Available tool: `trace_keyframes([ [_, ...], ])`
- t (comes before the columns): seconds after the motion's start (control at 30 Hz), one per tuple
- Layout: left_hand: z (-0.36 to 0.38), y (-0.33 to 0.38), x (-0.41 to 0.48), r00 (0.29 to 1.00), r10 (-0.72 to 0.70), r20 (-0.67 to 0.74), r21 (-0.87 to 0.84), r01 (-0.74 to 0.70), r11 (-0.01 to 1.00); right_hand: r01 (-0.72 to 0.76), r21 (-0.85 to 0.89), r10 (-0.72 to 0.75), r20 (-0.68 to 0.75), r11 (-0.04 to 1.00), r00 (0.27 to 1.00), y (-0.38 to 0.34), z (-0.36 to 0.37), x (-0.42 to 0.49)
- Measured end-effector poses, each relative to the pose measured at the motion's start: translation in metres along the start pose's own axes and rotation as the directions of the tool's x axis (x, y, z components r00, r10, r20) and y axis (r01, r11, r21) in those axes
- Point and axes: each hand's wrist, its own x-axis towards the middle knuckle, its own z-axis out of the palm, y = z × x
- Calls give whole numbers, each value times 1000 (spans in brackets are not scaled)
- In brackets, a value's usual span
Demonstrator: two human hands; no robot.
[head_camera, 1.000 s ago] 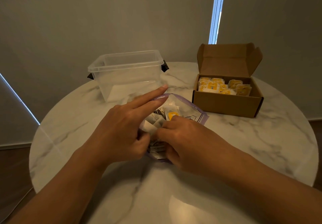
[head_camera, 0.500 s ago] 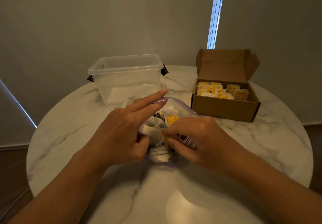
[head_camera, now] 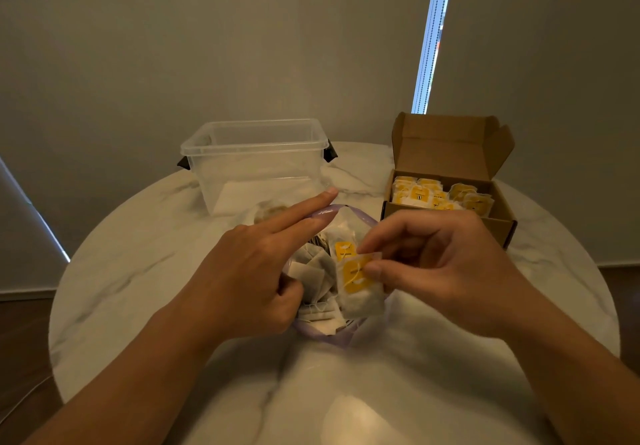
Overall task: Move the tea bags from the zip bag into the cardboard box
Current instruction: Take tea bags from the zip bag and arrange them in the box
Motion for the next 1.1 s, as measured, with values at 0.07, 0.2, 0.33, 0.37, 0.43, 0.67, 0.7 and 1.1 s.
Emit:
trace_keyframes([
  [0.07,-1,2,1,1000,3,-9,6,-3,1000,28,40,-27,-17,999,1000,-9,-17,5],
  [0.2,1,3,1,1000,-7,15,-12,7,1000,144,77,-121,-245,987,962,-23,-68,28],
  [0.33,0,5,2,999,2,34,-30,-1,1000,66,-50,-81,-400,997,913,-10,-119,53],
  [0.37,0,5,2,999,5,34,-30,-4,1000,14,-79,-46,-420,997,906,-2,-128,57],
  [0.43,0,5,2,1000,8,29,-33,-7,999,-109,-121,42,-457,987,889,18,-136,63],
  [0.67,2,4,0,1000,6,18,-54,-5,999,-436,-239,292,-463,868,836,91,-125,58],
  [0.7,2,4,1,1000,9,19,-55,-8,998,-456,-270,307,-452,848,838,95,-125,57],
  [1.1,2,7,2,1000,16,19,-81,-14,997,-470,-593,280,-388,653,878,106,-124,65],
])
